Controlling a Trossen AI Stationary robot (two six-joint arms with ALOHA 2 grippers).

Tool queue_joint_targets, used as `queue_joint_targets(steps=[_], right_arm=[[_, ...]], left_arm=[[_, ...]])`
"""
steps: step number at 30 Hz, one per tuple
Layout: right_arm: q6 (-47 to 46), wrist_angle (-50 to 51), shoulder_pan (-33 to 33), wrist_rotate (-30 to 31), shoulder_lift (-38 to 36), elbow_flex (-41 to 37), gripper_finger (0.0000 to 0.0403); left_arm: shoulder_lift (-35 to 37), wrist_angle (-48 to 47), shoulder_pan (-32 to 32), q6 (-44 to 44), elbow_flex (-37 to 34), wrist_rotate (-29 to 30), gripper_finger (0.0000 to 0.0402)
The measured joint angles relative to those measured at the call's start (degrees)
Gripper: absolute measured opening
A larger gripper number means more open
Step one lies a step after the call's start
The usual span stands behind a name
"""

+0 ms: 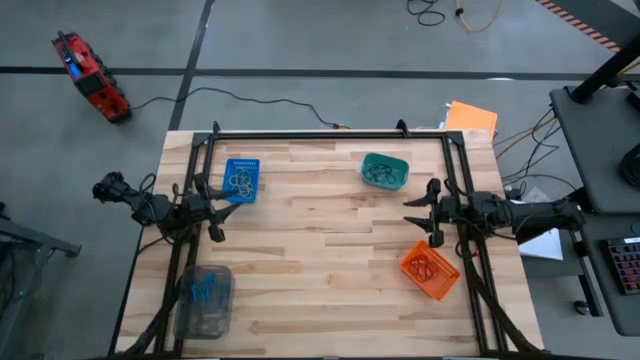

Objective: Sort rubber bands into baskets
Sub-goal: Return to Home Position

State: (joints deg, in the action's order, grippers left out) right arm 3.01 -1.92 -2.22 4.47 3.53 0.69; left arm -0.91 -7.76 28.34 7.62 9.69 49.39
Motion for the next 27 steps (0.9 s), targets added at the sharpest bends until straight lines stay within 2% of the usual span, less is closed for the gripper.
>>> queue_joint_targets(steps=[27], right_arm=[[0.0, 0.0, 0.0, 0.0, 0.4, -0.1, 0.0178]], left_arm=[[-0.7, 0.0, 0.0, 0.0, 0.0, 0.0, 0.0132]])
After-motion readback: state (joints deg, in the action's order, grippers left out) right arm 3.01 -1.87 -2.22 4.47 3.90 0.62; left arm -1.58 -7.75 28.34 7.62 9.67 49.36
